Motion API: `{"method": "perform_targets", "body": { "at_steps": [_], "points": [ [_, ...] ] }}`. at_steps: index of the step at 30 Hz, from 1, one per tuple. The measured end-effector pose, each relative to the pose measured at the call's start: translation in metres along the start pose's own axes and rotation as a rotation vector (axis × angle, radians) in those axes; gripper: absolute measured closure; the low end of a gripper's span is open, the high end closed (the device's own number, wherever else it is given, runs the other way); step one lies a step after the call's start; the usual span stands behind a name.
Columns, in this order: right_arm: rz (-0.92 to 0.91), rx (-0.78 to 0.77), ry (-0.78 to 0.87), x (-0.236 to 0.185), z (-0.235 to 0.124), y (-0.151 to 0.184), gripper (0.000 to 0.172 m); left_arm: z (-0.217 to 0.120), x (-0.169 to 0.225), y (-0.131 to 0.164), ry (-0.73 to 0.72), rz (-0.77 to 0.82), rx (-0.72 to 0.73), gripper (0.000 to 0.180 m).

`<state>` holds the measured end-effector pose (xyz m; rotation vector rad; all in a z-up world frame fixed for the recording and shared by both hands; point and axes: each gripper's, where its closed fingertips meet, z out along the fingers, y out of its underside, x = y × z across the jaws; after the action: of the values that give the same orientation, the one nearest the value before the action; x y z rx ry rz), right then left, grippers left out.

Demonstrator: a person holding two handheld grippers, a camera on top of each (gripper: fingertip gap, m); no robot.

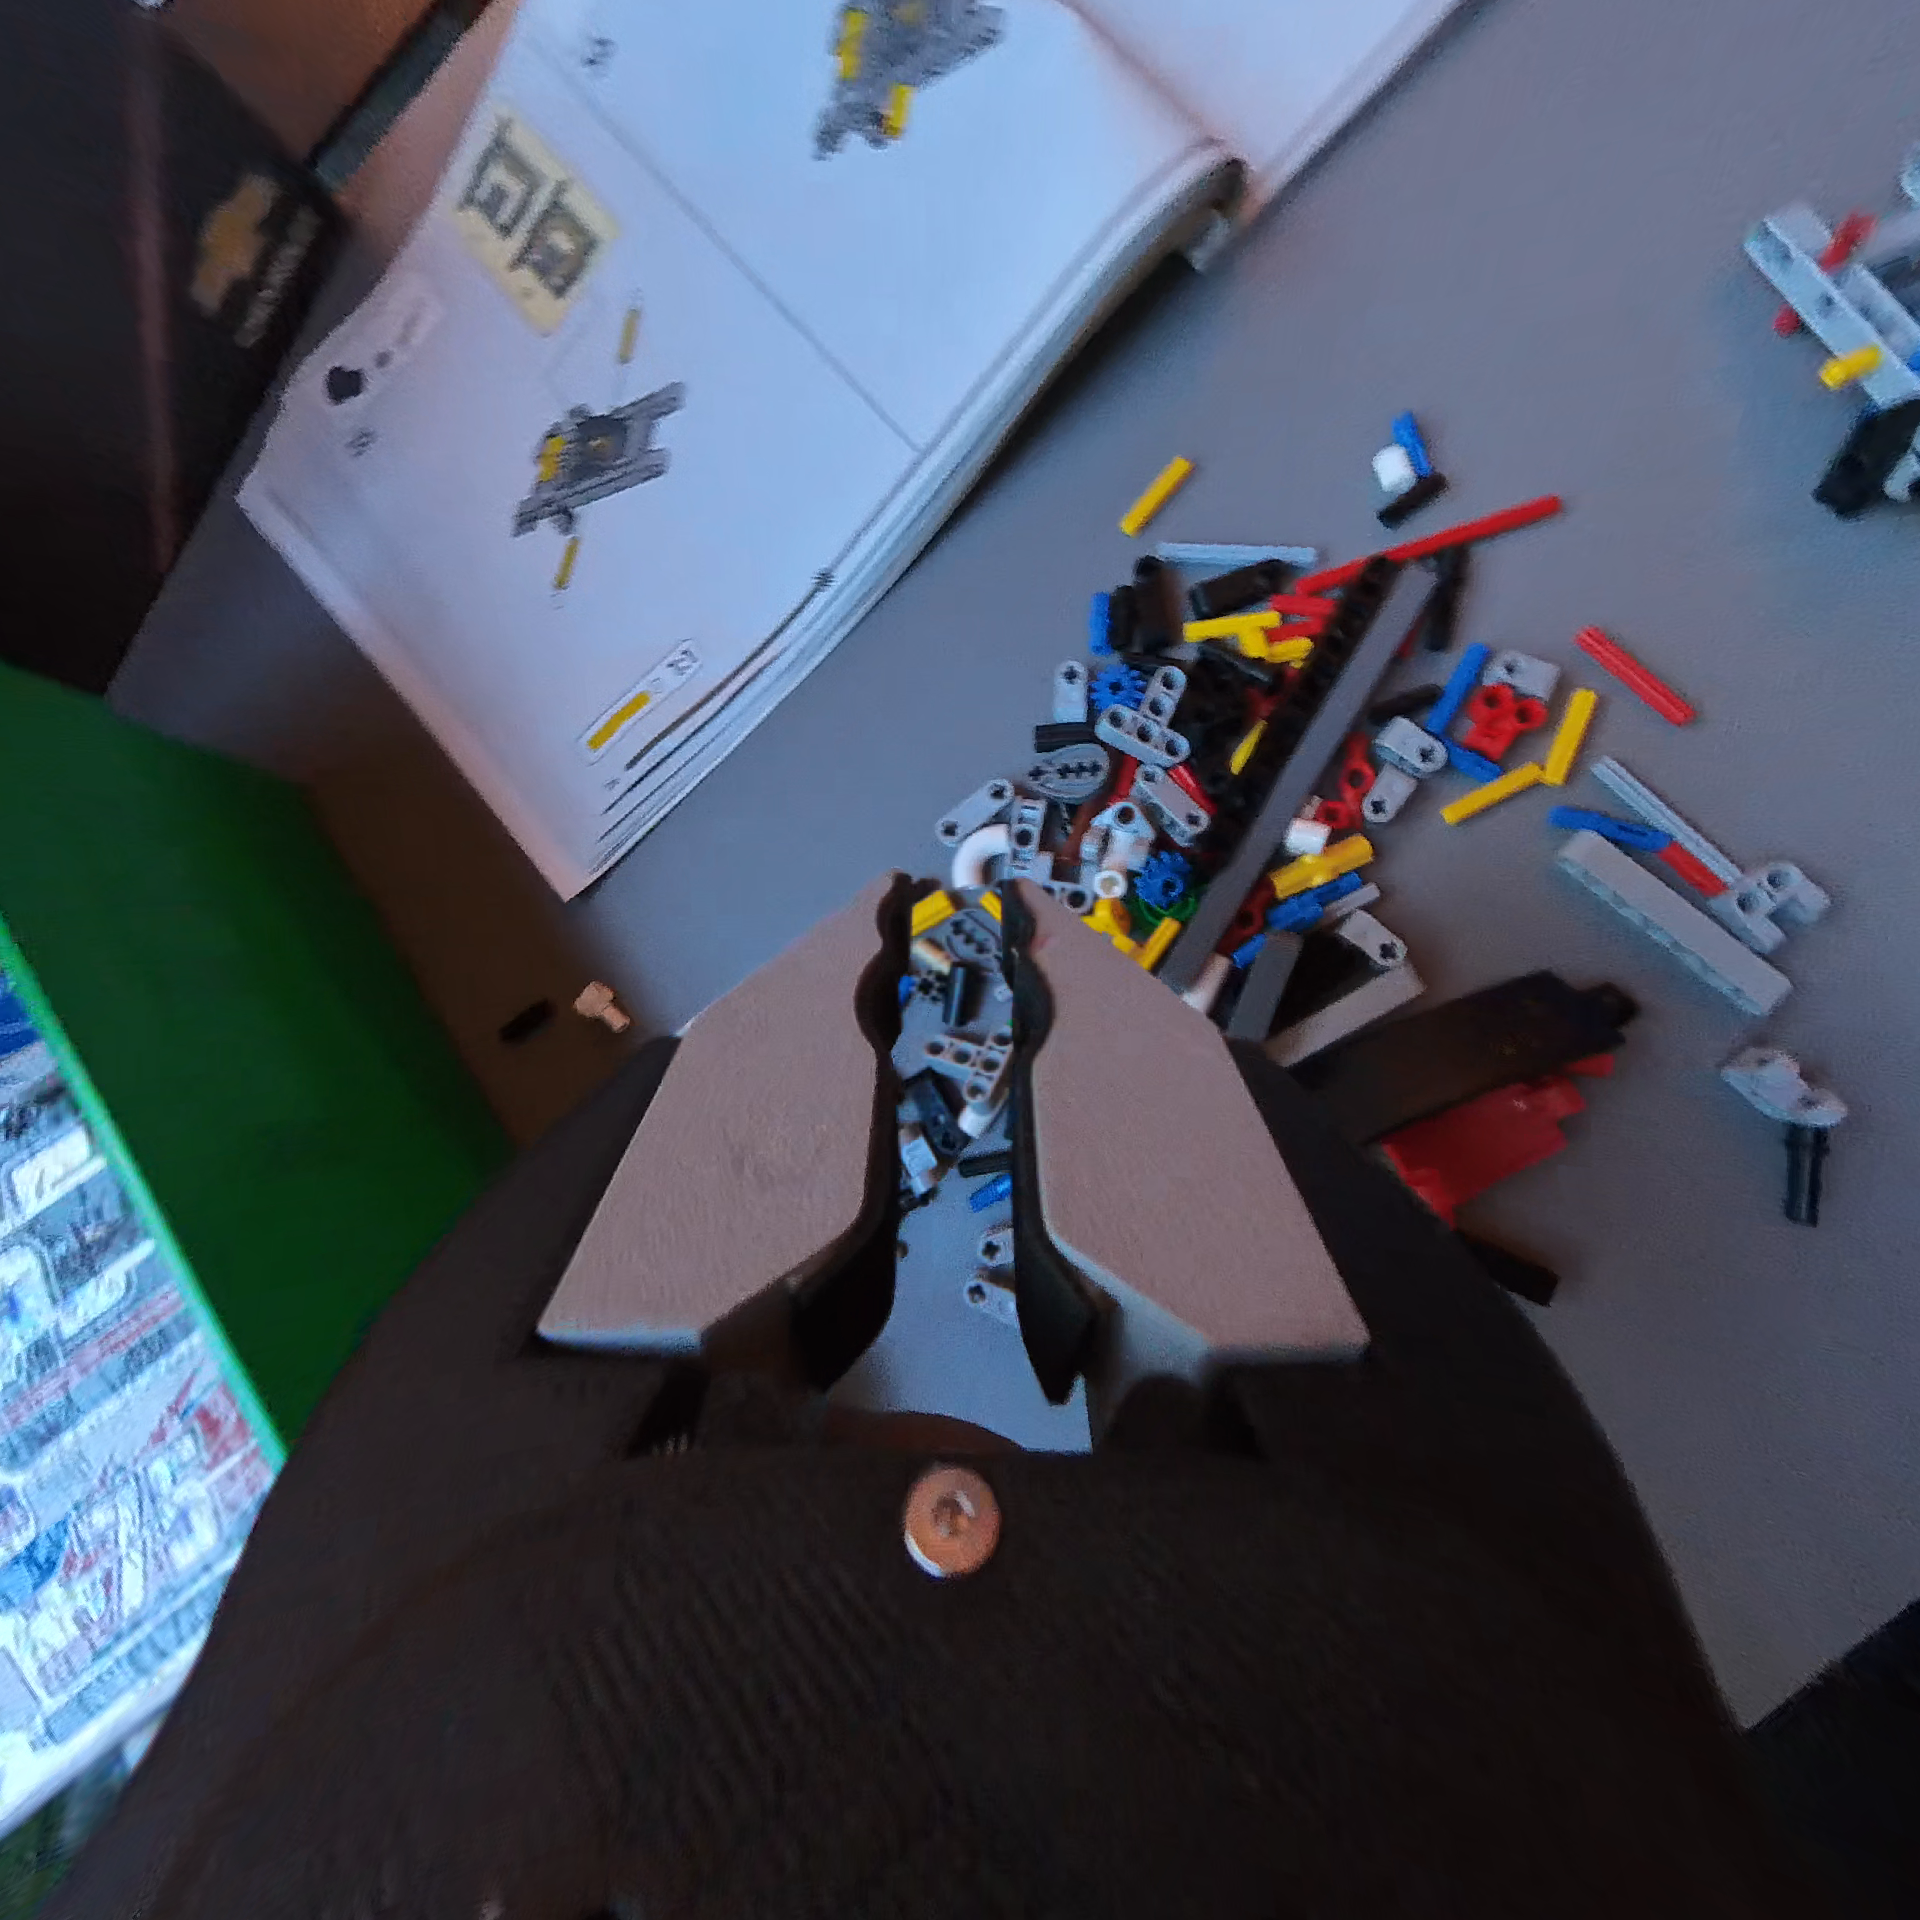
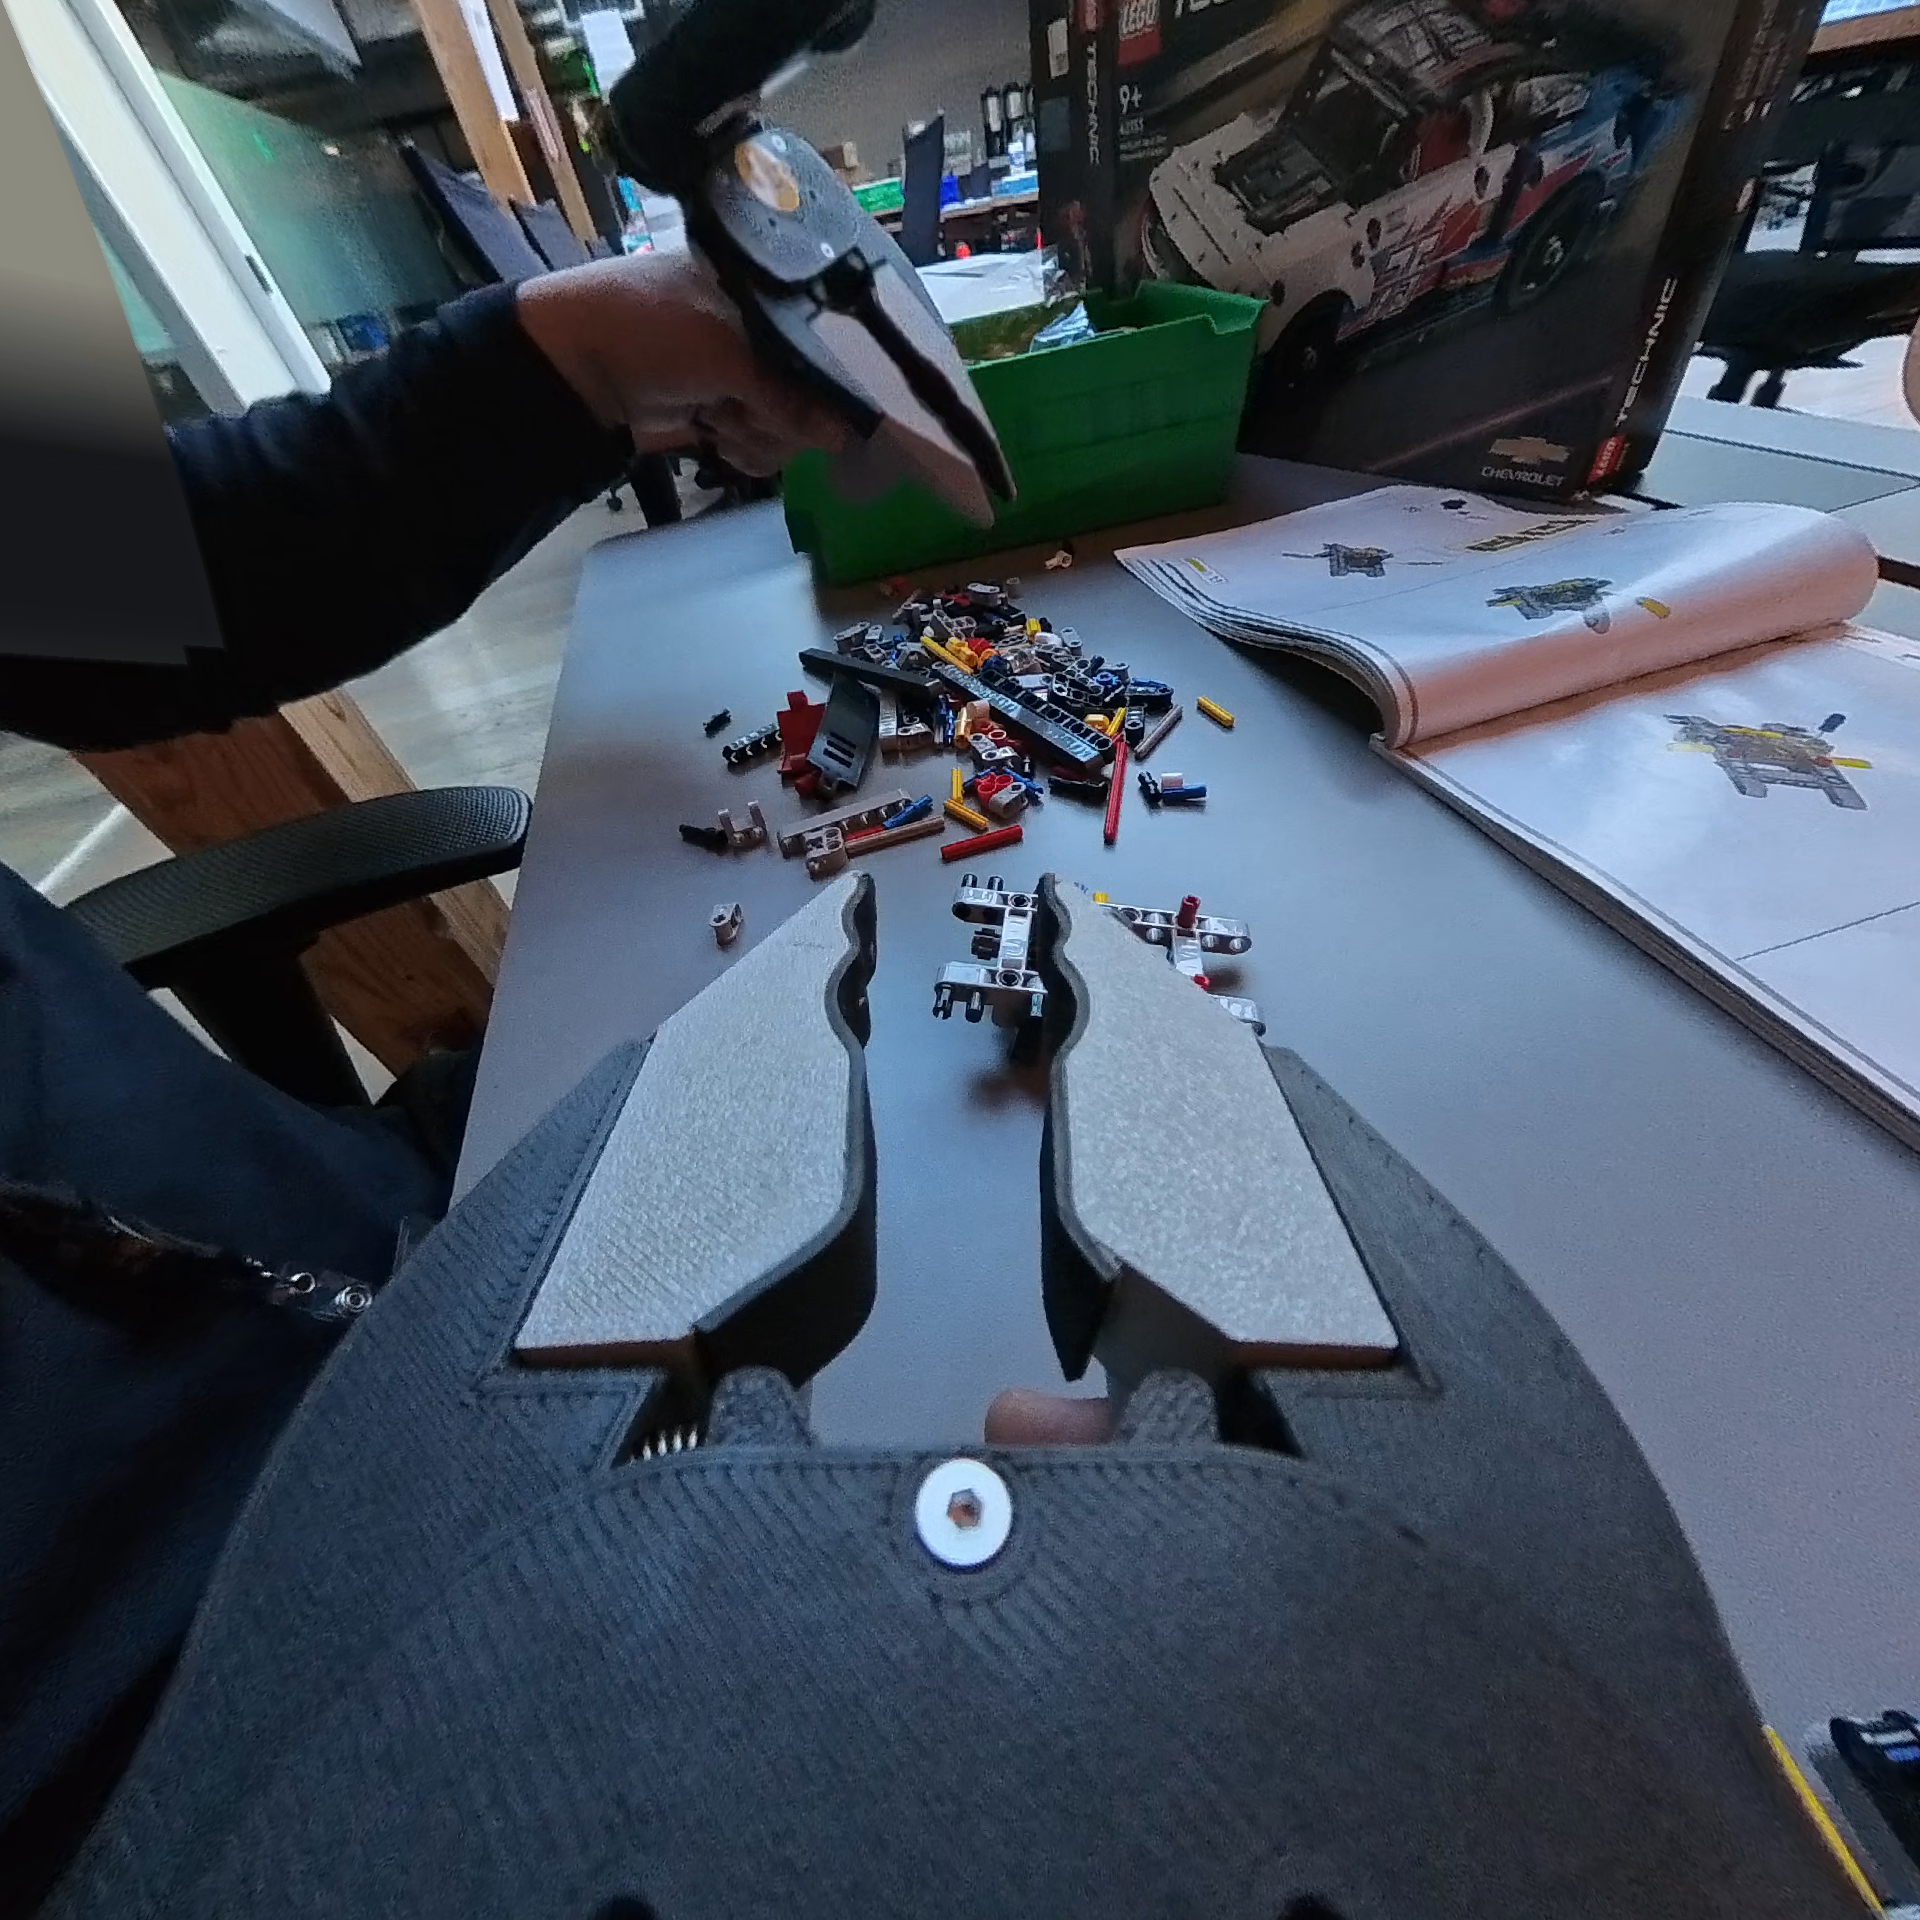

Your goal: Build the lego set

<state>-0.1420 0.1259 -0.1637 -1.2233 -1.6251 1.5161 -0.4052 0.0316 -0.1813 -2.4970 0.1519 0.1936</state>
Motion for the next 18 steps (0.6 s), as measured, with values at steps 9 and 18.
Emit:
{"method": "perform_targets", "body": {
  "at_steps": [9, 18],
  "points": [
    [0.010, 0.007, 0.005, 0.001, -0.001, -0.001, 0.144, -0.017, 0.006, -0.030, -0.037, -0.241, 0.289, 0.169],
    [0.014, 0.004, -0.004, 0.000, 0.001, 0.000, 0.144, -0.016, 0.032, -0.049, 0.036, -0.303, 0.417, 0.175]
  ]
}}
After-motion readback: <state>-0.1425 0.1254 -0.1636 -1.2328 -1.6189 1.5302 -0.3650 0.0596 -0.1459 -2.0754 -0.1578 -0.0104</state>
